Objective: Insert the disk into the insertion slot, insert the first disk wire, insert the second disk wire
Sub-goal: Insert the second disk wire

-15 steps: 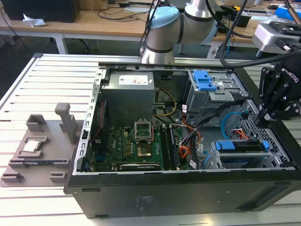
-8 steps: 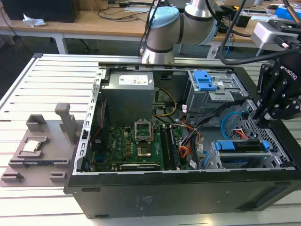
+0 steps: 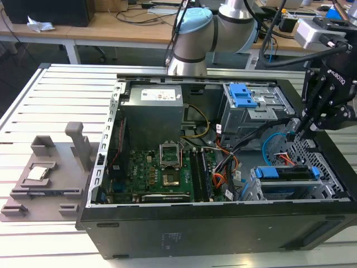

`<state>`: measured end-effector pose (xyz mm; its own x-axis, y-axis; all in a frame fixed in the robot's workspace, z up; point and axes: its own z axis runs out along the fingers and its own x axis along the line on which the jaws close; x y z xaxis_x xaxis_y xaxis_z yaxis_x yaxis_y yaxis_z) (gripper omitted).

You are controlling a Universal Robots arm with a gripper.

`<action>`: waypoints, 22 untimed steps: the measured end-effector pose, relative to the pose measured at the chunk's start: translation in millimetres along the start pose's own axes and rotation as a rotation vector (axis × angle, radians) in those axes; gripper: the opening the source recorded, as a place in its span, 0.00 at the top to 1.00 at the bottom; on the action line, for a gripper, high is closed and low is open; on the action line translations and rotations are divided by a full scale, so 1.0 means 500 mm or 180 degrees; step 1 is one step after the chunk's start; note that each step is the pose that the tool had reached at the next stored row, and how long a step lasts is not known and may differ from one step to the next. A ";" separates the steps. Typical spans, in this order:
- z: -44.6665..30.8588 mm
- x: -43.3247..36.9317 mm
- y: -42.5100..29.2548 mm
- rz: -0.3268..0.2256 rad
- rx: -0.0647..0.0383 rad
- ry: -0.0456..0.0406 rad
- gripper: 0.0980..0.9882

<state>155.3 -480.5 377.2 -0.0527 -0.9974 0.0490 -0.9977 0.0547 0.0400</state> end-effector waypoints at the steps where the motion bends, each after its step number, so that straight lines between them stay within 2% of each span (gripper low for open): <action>1: 0.002 -0.005 0.002 -0.0034 0.0002 0.0011 0.84; 2: 0.002 -0.005 0.002 -0.0076 0.0008 0.0070 0.84; 3: 0.002 -0.005 0.003 -0.0152 0.0017 0.0195 0.84; 4: 0.002 -0.006 0.006 -0.0200 0.0021 0.0208 0.84; 10: 0.005 -0.017 0.017 -0.0307 0.0030 0.0211 0.84; 16: 0.006 -0.017 0.030 -0.0471 0.0043 0.0220 0.84; 17: 0.007 -0.016 0.037 -0.0506 0.0046 0.0237 0.84; 18: 0.009 -0.016 0.045 -0.0520 0.0046 0.0278 0.84; 19: 0.010 -0.016 0.051 -0.0525 0.0046 0.0302 0.84; 20: 0.013 -0.015 0.058 -0.0531 0.0046 0.0315 0.84; 22: 0.014 -0.015 0.059 -0.0532 0.0046 0.0316 0.84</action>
<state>126.1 -471.6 371.1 0.1177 -0.9830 0.1413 -0.9927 -0.1129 0.0415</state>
